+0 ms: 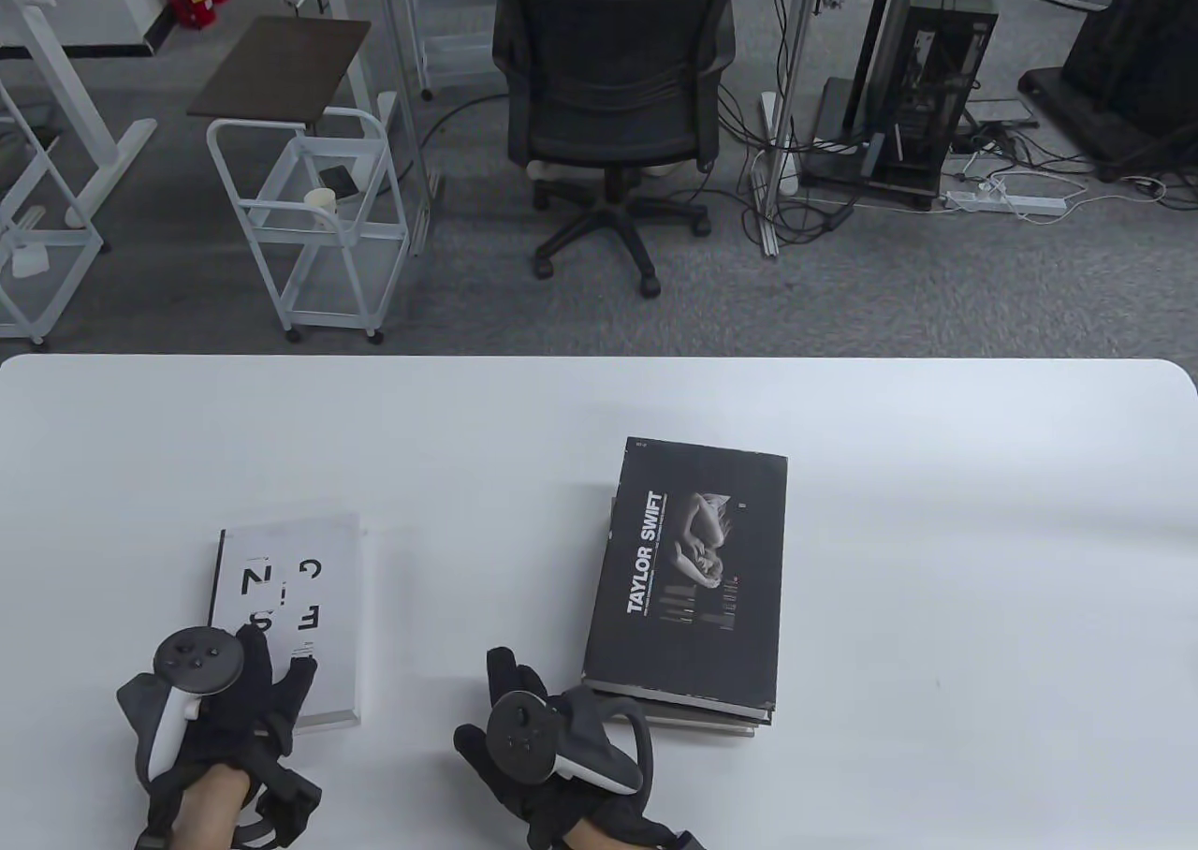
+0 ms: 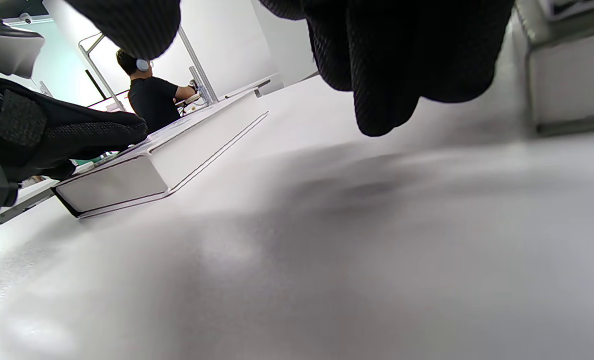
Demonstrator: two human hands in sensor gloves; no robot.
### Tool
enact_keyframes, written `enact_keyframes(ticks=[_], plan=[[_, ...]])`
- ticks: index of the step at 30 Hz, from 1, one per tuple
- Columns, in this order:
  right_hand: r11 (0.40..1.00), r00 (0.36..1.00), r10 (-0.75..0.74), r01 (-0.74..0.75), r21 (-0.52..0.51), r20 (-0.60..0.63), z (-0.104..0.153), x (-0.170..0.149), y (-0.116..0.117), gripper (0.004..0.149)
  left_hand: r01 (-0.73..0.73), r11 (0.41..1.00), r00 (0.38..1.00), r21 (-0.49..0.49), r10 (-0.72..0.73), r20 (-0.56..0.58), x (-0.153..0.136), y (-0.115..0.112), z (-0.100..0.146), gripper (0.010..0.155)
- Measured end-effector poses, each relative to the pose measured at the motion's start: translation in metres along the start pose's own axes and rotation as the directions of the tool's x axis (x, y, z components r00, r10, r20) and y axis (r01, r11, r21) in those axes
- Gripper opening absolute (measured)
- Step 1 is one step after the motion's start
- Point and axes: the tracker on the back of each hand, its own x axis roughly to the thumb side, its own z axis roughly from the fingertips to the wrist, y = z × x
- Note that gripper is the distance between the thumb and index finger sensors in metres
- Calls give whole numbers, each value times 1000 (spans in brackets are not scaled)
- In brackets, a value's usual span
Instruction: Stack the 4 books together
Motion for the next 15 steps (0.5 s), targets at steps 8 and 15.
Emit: enact_keyframes(ticks=[8, 15], plan=[[1000, 1000, -7, 8, 20, -24, -1, 0, 3, 76, 115, 993, 988, -30, -111, 104, 25, -17, 11, 80], [998, 998, 44, -43, 52, -33, -4, 2, 8, 75, 287, 957, 931, -39, -270, 246, 63, -44, 34, 76]])
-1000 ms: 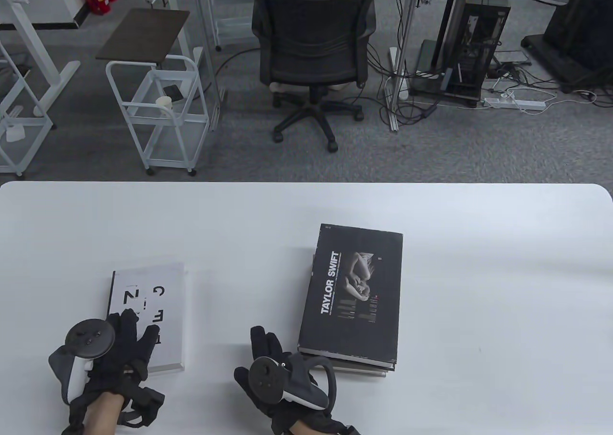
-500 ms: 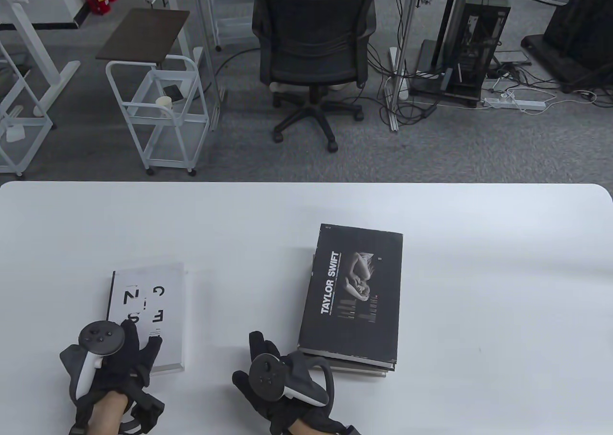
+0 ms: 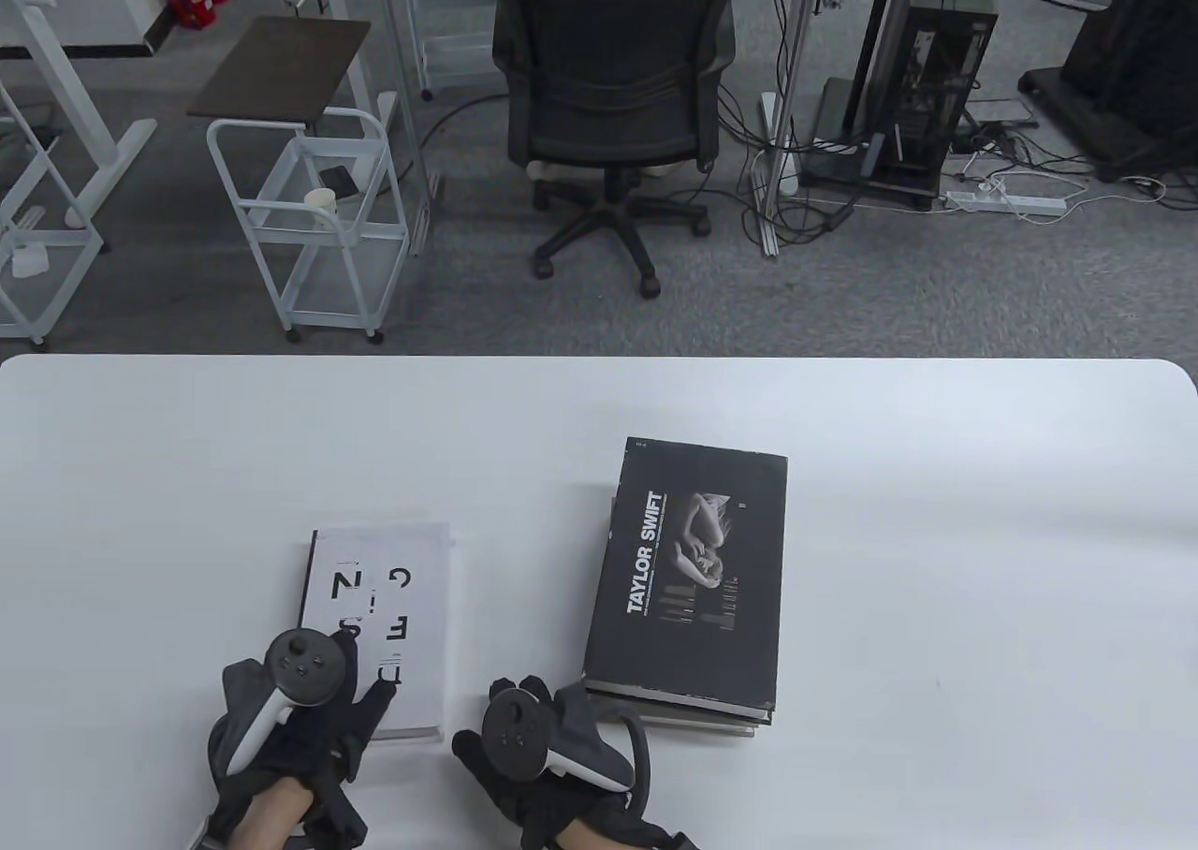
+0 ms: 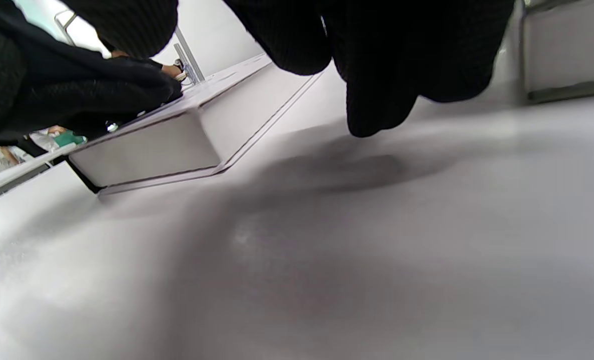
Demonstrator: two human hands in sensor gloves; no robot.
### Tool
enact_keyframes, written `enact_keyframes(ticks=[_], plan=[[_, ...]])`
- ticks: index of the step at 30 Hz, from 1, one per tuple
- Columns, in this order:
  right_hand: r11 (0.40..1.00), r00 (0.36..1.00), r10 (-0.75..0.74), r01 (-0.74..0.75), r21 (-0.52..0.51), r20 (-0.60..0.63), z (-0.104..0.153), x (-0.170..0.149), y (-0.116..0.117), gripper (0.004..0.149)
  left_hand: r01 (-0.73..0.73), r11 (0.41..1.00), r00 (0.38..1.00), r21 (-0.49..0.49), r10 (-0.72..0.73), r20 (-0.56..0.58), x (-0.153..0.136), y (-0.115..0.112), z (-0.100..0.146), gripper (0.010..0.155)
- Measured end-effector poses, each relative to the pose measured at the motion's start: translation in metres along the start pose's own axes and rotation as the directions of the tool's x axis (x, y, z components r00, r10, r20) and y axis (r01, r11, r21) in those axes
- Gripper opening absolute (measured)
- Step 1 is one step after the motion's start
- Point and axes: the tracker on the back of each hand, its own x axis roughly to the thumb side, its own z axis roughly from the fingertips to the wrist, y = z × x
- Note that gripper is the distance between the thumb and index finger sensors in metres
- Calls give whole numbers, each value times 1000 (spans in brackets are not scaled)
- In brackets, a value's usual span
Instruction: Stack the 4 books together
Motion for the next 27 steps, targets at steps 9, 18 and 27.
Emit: enact_keyframes(ticks=[9, 18, 27], plan=[[999, 999, 40, -40, 4, -21, -1, -1, 0, 74, 156, 987, 980, -26, -151, 128, 39, -19, 18, 72], [999, 998, 33, -32, 24, -59, -3, -9, 0, 75, 195, 980, 968, -43, -185, 169, 47, -26, 22, 76], [997, 996, 61, -59, 39, -58, -3, -9, 2, 74, -64, 987, 983, 146, 36, 182, 19, 14, 22, 76]])
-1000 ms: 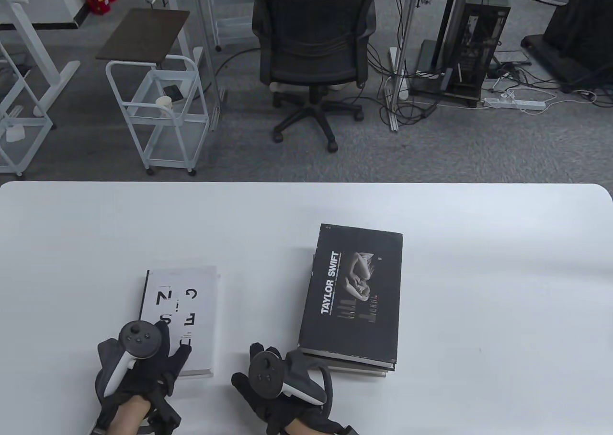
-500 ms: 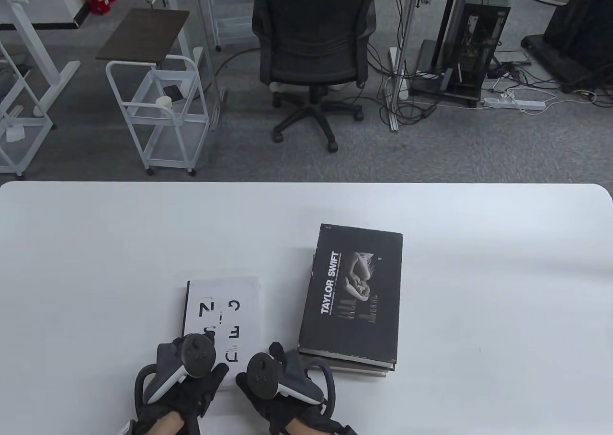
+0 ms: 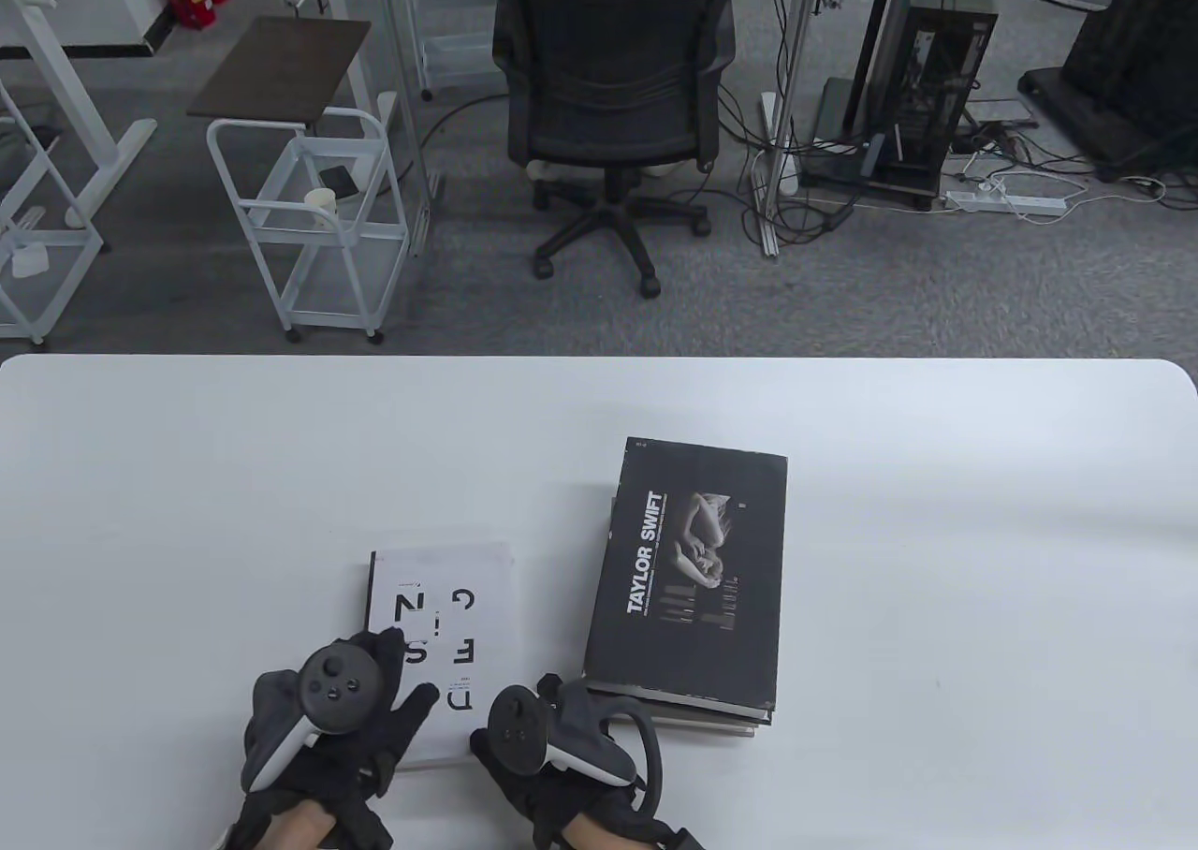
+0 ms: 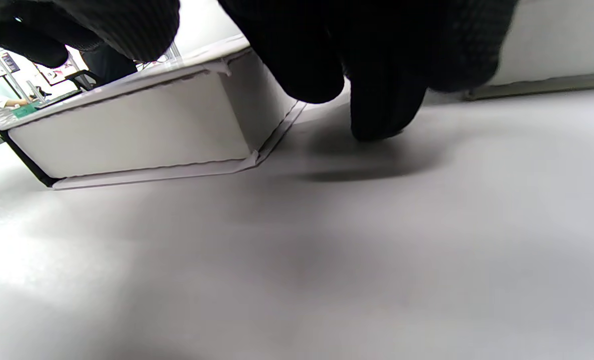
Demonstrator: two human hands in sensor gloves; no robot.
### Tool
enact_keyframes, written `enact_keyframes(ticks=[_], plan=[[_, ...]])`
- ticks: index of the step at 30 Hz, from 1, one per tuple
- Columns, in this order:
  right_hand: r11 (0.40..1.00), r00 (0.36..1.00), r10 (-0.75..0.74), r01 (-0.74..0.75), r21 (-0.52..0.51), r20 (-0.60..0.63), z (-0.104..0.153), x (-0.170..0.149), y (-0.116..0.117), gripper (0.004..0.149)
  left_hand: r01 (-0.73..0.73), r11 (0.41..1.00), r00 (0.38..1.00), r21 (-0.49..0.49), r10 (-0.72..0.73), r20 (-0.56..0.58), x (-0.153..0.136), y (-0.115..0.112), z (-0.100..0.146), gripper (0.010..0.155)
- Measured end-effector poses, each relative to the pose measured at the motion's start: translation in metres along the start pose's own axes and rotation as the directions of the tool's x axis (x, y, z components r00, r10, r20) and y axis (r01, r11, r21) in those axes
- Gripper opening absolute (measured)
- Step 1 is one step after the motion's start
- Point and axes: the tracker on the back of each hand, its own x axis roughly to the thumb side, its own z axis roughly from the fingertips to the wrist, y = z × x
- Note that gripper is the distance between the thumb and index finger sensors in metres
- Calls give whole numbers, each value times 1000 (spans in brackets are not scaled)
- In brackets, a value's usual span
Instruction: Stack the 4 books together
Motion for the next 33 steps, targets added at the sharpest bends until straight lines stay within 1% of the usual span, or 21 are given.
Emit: enact_keyframes(ticks=[1, 2, 3, 5, 7, 10, 14, 17, 19, 22, 24, 29, 33], plan=[[1000, 1000, 6, -6, -1, -1, 0, 1, 0, 74, -16, 1000, 998, 7, 17, -58, -8, 4, 0, 77], [1000, 1000, 12, -12, 3, -2, 0, 1, 1, 74, -25, 1000, 995, 1, 25, -96, -13, 5, -1, 79], [999, 1000, 28, -28, 15, -2, -1, 2, 2, 75, -29, 1000, 987, -9, 27, -159, -20, 6, -1, 80], [999, 999, 42, -42, 20, -6, -1, 3, 3, 75, -42, 998, 975, -39, 33, -218, -32, 4, -1, 83], [999, 999, 39, -39, 26, -11, -1, 3, 3, 77, -62, 996, 968, -69, 43, -249, -39, 2, -2, 82], [999, 999, 30, -29, 37, -14, -1, 2, 4, 78, -108, 986, 962, -130, 70, -264, -42, -4, -4, 76], [999, 1000, 9, -8, 49, -19, -2, 2, 6, 79, -104, 972, 962, -210, 44, -271, -39, -13, -6, 76], [998, 1000, -13, 14, 64, -18, -3, 2, 7, 79, -80, 972, 965, -222, 20, -261, -36, -15, -6, 77], [997, 999, -31, 32, 76, -18, -3, 3, 7, 80, -104, 964, 965, -243, 39, -258, -35, -16, -6, 78], [996, 999, -45, 46, 81, -17, -4, 3, 7, 81, -97, 964, 967, -246, 33, -251, -35, -17, -5, 79], [995, 998, -61, 61, 81, -11, -3, 4, 6, 82, -89, 965, 964, -247, 21, -266, -33, -18, -5, 80], [994, 994, -98, 100, 47, -39, 0, 7, 3, 82, -56, 967, 966, -247, -10, -258, -30, -19, -5, 82], [992, 991, -122, 123, 18, -57, 1, 8, 1, 80, -85, 961, 966, -262, 14, -260, -32, -19, -5, 85]])
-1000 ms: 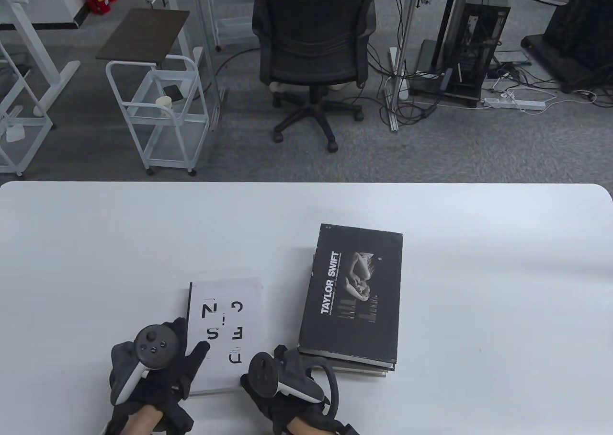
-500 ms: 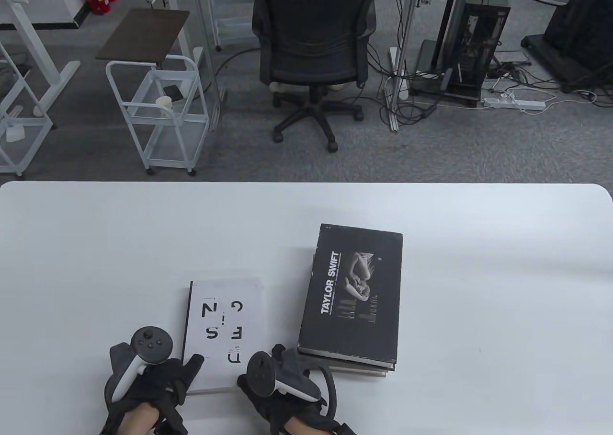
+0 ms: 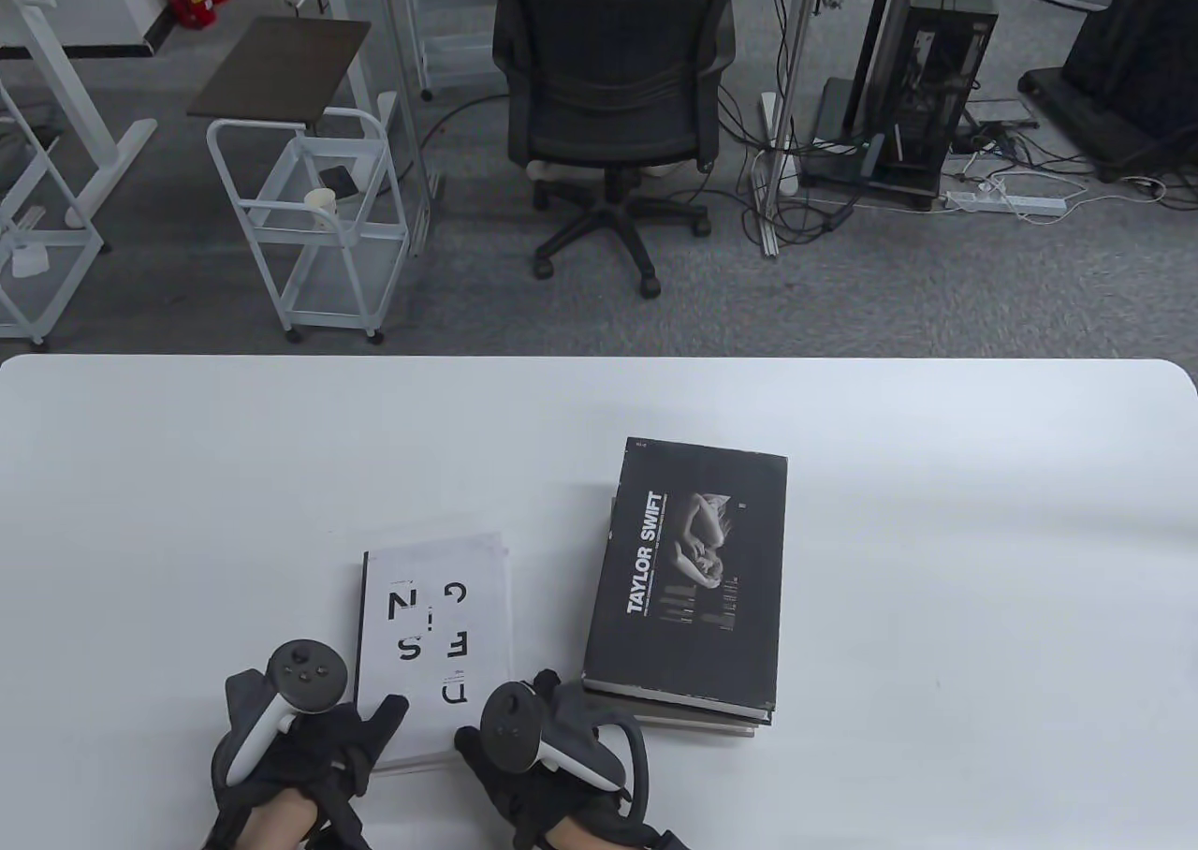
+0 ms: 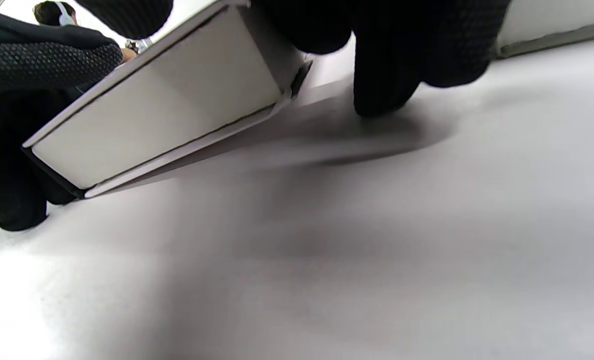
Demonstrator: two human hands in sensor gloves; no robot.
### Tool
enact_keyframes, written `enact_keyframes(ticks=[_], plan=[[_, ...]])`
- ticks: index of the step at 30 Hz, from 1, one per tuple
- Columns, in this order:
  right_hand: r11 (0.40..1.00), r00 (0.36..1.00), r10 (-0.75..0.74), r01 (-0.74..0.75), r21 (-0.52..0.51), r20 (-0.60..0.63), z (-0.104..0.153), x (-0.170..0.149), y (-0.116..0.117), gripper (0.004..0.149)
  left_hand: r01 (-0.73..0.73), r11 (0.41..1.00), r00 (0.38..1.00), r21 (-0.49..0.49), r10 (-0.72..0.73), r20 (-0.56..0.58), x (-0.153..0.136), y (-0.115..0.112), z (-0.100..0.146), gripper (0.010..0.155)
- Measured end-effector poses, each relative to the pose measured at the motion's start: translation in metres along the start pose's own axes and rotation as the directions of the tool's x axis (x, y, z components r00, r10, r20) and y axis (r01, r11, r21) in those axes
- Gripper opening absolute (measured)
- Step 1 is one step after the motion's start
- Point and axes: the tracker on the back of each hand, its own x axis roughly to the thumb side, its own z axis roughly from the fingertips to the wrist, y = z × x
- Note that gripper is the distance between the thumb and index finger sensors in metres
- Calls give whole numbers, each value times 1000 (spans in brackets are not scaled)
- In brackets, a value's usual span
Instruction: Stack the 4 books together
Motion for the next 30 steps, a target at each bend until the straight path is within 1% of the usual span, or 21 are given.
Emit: enact_keyframes(ticks=[3, 7, 8, 9, 12, 16, 18, 22, 30], plan=[[999, 999, -48, 48, 1, -9, 0, -1, -2, 76, -9, 1000, 1000, -7, 9, 2, -2, 0, 0, 86], [986, 986, -168, 168, 9, -1, 1, -4, -4, 71, -14, 1000, 1000, -12, 14, 6, -2, 0, 0, 90], [976, 976, -219, 218, 21, 6, 1, -5, -4, 69, -14, 1000, 1000, -15, 14, 6, -2, 0, 0, 90], [952, 953, -303, 303, 35, -1, 0, -7, -4, 67, -22, 999, 1000, -24, 22, 4, -3, 1, 0, 90], [904, 907, -421, 421, 72, -3, 0, -12, -4, 64, -31, 999, 1000, -30, 31, 4, -4, 1, 0, 91], [886, 887, -461, 459, 65, 16, 2, -10, -8, 66, -44, 999, 999, -31, 44, 11, -5, 1, 0, 91], [879, 880, -475, 472, 59, 28, 5, -8, -11, 68, -49, 999, 998, -4, 49, 25, -7, 2, 0, 91], [868, 867, -496, 495, 32, 39, 10, -5, -16, 66, -86, 996, 995, 32, 85, 47, -10, 7, 0, 91], [841, 840, -541, 542, -12, 46, 18, -4, -25, 63, -184, 973, 982, 137, 176, 70, -26, 25, 6, 90]])
